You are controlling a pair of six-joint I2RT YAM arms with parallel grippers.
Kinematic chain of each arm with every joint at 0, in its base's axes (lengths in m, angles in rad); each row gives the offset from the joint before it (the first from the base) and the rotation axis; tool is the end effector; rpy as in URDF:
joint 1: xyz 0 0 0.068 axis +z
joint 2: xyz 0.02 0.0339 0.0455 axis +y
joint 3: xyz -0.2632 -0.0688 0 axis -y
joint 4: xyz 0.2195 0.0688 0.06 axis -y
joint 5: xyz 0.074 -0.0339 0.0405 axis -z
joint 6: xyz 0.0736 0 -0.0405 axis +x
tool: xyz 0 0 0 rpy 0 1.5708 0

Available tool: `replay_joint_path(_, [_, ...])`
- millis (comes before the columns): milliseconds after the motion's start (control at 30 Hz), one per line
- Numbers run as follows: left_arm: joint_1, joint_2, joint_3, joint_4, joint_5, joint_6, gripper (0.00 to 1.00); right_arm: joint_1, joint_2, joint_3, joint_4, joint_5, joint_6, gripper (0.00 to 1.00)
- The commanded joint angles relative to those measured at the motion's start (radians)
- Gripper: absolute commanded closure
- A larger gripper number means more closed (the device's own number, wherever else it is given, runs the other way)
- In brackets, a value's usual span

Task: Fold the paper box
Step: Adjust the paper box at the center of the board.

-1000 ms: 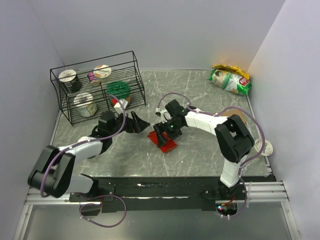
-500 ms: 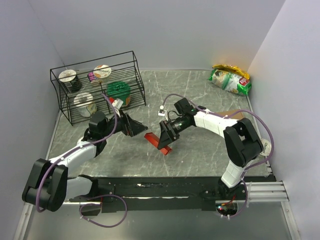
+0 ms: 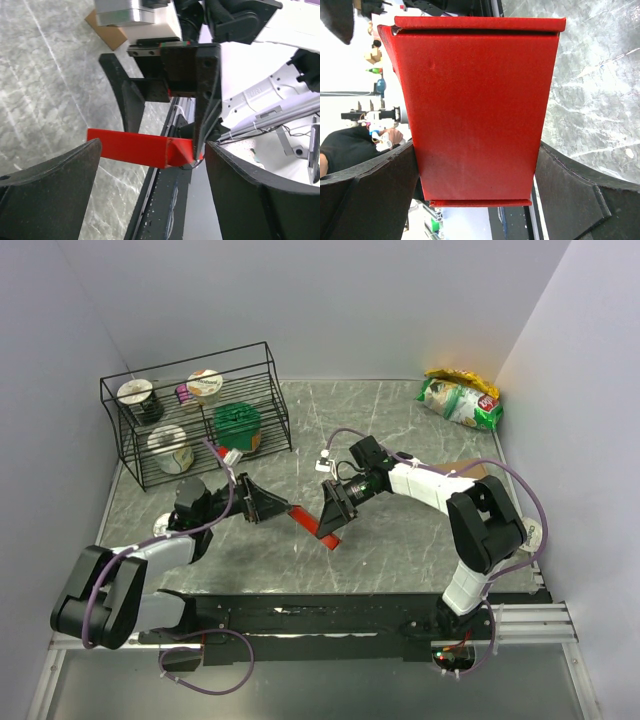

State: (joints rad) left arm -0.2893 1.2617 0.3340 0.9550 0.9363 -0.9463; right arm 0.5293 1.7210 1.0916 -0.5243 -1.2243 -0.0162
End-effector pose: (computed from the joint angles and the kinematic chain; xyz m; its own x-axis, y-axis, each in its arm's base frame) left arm 0.2104 -0.1245 0.2278 -0.7479 -0.2791 -0.6023 0.5713 0.1916 -0.7981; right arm 0.2346 0.2174 0.2025 -0.7810 -0.4632 -0.4190 -0.5131 0.0932 0.8533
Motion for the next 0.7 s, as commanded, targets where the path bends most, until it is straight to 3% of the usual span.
replay_joint_path(0, [0.003,-0.002,-0.015,0.119,0.041,-0.045,0.1,-0.005,0.012,0.008,0.015,-0.024,-0.002,0.6])
replay_joint_path(167, [0.002,0.004,-0.032,0.1,0.047,-0.034,0.11,-0.006,0.011,0.007,0.021,-0.02,0.004,0.6])
replay_joint_path(667, [-0.002,0.079,-0.004,0.085,0.004,0.012,0.34,-0.006,0.032,-0.018,0.032,-0.032,-0.001,0.61])
